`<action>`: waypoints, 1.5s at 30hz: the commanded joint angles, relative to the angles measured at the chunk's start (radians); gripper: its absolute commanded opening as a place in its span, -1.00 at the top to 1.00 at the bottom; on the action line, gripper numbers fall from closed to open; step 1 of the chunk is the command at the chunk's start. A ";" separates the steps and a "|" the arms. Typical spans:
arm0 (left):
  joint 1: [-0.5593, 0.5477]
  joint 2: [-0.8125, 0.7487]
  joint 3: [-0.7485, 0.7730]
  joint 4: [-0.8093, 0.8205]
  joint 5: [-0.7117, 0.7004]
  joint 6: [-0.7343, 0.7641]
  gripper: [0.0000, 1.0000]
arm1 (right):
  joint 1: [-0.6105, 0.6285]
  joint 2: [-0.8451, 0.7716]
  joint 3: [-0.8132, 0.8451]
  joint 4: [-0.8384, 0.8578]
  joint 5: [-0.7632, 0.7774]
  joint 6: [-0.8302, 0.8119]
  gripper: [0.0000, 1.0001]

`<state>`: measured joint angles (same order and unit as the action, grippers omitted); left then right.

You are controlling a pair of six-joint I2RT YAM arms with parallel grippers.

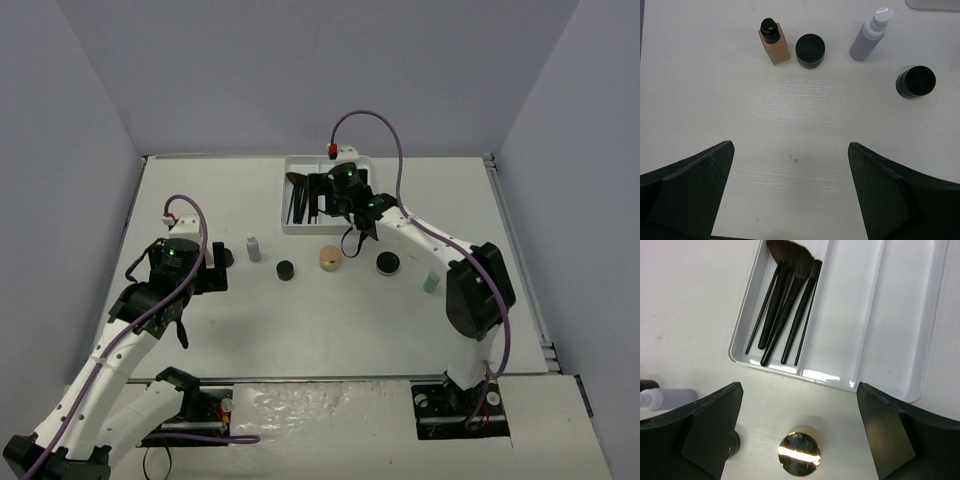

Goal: Organize the makeup

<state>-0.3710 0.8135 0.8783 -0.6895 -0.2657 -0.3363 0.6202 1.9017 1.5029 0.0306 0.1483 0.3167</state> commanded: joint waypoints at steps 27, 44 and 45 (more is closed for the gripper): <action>0.010 0.085 0.083 0.149 -0.009 0.054 -0.94 | 0.122 0.005 -0.292 0.076 0.029 -0.105 -0.72; 0.010 0.139 0.060 0.206 0.028 0.045 -0.94 | 0.065 -0.132 -0.157 0.049 0.100 -0.086 1.00; 0.010 0.140 0.061 0.205 0.027 0.045 -0.94 | 0.045 -0.125 -0.122 0.044 0.089 -0.075 1.00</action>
<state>-0.3706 0.9496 0.8928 -0.5449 -0.2321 -0.2897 0.7302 1.8764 1.2058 0.0263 0.2095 0.2103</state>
